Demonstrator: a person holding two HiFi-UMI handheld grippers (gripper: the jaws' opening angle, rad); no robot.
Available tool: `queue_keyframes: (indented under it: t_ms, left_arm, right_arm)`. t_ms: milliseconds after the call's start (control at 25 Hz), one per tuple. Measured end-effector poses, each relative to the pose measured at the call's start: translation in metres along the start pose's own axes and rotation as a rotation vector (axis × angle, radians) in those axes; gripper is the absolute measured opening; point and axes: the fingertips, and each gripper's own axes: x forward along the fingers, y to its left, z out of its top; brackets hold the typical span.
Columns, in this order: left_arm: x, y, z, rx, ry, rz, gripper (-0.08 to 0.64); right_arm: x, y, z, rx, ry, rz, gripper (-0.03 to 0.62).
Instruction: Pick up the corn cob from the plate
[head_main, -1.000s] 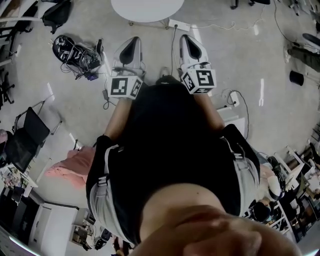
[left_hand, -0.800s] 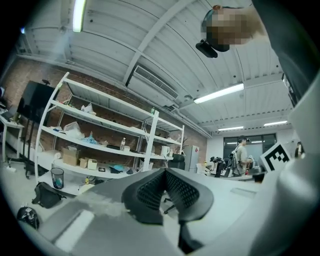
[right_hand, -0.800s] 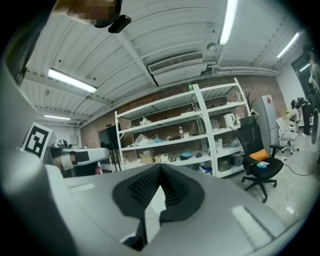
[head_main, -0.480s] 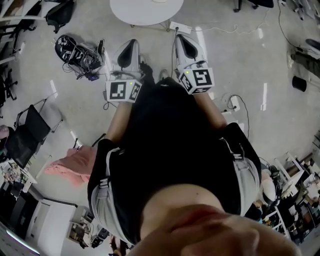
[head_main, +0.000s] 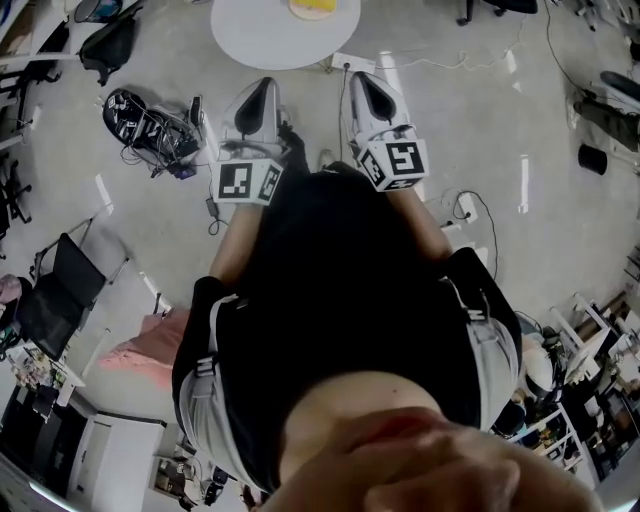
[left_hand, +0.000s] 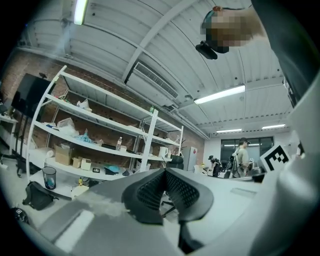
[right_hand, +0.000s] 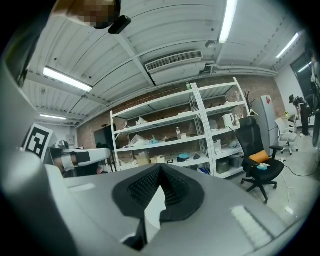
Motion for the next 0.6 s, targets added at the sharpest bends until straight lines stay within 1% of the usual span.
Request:
queue_keyframes:
  t_ms: [280, 600]
  left_arm:
    - [0.032, 0.042, 0.012, -0.015, 0.001, -0.033, 0.005]
    - [0.07, 0.087, 0.02, -0.035, 0.009, -0.093, 0.005]
  right_arm:
    - [0.047, -0.002, 0.003, 0.004, 0.015, -0.04, 0.006]
    - [0.099, -0.004, 0.012, 0.0, 0.011, -0.1, 0.006]
